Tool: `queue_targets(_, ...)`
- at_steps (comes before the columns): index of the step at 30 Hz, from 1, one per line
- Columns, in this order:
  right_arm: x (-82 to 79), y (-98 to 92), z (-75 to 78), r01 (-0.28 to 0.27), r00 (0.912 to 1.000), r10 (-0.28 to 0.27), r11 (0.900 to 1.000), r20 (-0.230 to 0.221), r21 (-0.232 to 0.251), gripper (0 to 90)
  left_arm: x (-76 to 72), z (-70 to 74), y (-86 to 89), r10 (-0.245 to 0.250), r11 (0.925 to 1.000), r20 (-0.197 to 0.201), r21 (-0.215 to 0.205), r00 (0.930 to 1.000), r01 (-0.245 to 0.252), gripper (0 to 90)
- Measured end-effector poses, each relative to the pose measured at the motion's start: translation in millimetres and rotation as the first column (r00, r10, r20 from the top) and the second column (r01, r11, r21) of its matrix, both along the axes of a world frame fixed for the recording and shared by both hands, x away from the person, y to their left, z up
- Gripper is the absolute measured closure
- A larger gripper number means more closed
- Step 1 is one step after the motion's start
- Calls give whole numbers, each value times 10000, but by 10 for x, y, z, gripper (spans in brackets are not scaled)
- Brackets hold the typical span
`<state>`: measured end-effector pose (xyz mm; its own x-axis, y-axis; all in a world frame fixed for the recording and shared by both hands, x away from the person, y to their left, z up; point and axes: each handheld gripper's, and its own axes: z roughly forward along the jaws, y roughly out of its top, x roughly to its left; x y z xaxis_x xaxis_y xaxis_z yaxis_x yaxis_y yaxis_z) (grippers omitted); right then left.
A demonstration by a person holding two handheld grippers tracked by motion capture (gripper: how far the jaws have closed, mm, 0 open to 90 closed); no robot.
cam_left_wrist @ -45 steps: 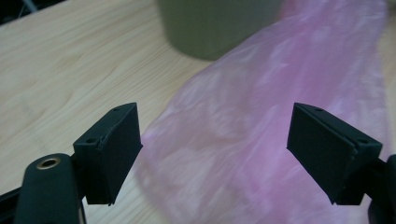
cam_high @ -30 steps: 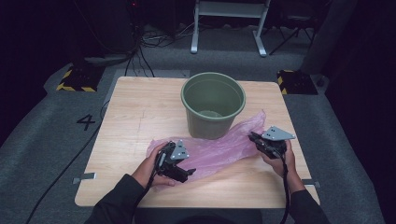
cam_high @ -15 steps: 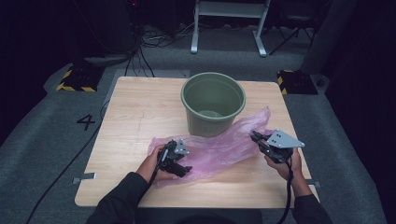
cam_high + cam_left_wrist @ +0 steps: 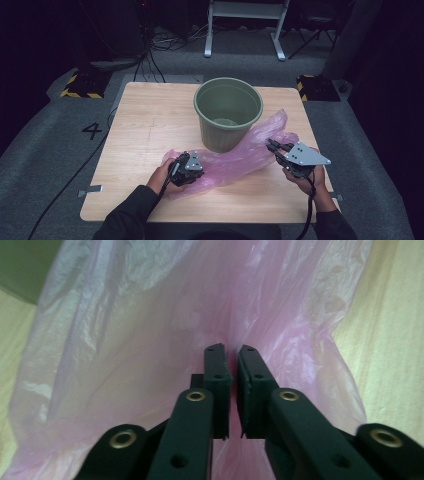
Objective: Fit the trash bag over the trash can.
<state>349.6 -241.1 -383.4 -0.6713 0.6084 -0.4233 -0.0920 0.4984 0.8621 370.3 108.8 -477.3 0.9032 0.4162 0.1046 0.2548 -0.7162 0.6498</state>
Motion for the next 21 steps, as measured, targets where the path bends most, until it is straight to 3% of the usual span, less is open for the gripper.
queue_targets(9,-207,57,234,-427,9959,434,9990,796,-101,860,-129,107,70,57,9960,410,-894,9991,-20,886)
queue_targets(11,-259,105,325,-437,9912,499,9976,1225,-529,863,-165,127,92,33,9950,472,-999,9989,14,887)
queue_targets(15,-299,181,420,-458,9842,618,9941,1659,-982,865,-212,168,122,85,9939,704,-1104,9975,-7,893)
queue_targets(21,-256,267,593,-780,9779,927,9934,1873,-844,866,-317,270,217,-15,9891,1078,-1461,9942,173,899)
